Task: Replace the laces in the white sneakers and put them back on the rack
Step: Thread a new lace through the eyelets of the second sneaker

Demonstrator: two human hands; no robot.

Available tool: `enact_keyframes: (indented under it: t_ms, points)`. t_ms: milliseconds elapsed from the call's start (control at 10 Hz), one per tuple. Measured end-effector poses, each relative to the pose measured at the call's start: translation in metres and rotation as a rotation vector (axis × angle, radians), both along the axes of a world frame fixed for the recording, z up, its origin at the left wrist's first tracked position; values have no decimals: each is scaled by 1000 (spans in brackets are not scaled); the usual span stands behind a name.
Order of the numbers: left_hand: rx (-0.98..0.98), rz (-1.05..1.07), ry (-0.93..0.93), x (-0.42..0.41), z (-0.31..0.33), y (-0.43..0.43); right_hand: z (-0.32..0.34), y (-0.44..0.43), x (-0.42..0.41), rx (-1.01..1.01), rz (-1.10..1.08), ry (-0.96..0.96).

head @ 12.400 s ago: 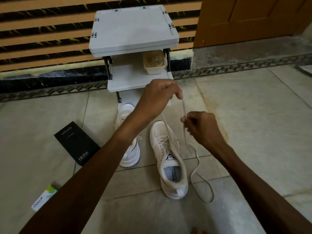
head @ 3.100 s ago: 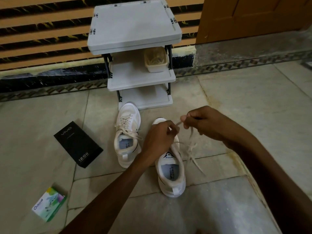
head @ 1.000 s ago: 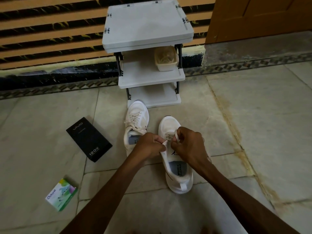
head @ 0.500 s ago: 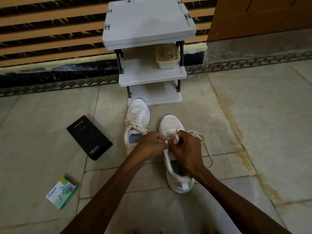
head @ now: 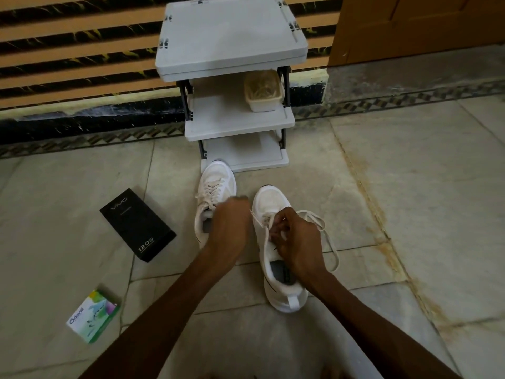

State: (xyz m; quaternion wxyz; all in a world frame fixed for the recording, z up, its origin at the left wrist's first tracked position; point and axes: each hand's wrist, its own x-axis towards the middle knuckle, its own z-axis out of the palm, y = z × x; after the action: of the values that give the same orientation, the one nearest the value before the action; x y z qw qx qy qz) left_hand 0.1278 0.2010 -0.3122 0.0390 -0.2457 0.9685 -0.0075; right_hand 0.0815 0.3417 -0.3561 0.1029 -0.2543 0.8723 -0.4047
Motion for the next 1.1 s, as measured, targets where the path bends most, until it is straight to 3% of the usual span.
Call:
enact_keyframes:
  t_ms: [100, 200, 300, 400, 500, 600, 700, 800, 900, 1100]
  points:
    - [-157, 104, 276, -2, 8, -39, -3, 2, 1, -104, -21, -5]
    - [571, 406, 755, -8, 23, -54, -4, 3, -2, -107, -55, 0]
    - [1799, 546, 726, -12, 40, -25, -8, 4, -3, -117, -55, 19]
    - [1325, 298, 299, -8, 22, -10, -9, 4, -3, -99, -70, 31]
    - [376, -130, -213, -1, 1, -4, -9, 4, -3, -117, -85, 30]
    - [396, -154, -194, -2, 9, 3, -11, 5, -2, -138, -100, 42]
    - [1101, 3, 153, -7, 40, -8, -12, 8, -5, -107, -122, 40]
    - [1779, 103, 614, -4, 80, -20, -11, 9, -7, -95, -113, 24]
    - [2110, -48, 805, -1, 116, -19, -10, 6, -4, -83, -95, 8]
    - [2368, -374, 853, 0, 146, -4, -9, 6, -6, -28, -117, -11]
